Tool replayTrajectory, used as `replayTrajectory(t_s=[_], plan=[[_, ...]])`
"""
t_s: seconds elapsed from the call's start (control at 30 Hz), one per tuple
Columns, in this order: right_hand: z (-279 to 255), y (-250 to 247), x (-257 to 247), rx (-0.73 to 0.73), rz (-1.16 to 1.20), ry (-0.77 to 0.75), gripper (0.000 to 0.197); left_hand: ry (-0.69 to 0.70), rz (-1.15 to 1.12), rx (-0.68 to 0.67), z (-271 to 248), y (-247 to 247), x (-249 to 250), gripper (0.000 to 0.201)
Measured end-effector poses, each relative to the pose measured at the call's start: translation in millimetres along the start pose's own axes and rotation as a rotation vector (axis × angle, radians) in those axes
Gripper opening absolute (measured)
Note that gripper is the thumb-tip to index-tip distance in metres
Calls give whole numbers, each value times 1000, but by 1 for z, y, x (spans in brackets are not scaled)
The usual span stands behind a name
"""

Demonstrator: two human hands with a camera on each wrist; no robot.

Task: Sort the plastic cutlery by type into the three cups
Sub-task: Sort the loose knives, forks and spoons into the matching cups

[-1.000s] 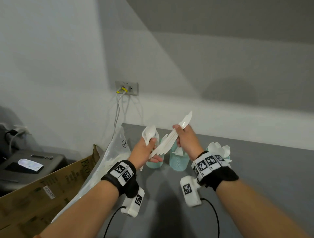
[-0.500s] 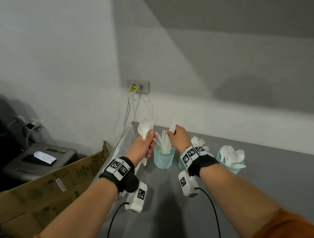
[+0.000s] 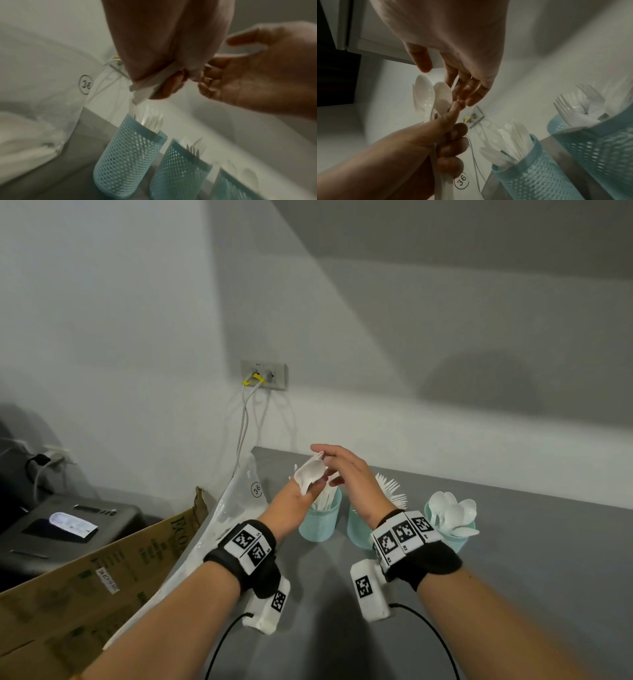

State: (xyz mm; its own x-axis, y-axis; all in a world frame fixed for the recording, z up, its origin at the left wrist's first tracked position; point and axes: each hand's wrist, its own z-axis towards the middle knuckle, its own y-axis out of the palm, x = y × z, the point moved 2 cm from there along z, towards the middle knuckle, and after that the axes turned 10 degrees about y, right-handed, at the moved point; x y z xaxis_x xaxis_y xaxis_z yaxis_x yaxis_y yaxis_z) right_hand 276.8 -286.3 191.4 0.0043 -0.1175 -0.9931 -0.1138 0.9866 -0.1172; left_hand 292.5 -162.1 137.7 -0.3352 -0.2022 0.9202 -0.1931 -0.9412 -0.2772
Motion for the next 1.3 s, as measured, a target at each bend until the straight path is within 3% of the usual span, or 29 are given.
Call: replayTrajectory(t_s=[0.13,0.27,0.47,0.53,0.67,0.97,1.3], plan=[[-10,-7,9,-26,23,-6,43,81,198,14,0,6,-4,35],[-14,-11,19,46,-146,-33,46,138,254,7,-3,21,4,44],[-28,-37,28,97,-111,-14,55,182,134,106,1,51,25,37],[-33,-47,31,179,-136,-22,52,203,153,108,3,62,29,31],[-39,-72,33,522,-142,-71,33,168,265,144,9,79,26,9],[-43,-78,32,364,-35,47,6,128,149,41,9,105,22,19],[-25,-78,23,330,23,116,4,56,162,19,16,94,19,24]])
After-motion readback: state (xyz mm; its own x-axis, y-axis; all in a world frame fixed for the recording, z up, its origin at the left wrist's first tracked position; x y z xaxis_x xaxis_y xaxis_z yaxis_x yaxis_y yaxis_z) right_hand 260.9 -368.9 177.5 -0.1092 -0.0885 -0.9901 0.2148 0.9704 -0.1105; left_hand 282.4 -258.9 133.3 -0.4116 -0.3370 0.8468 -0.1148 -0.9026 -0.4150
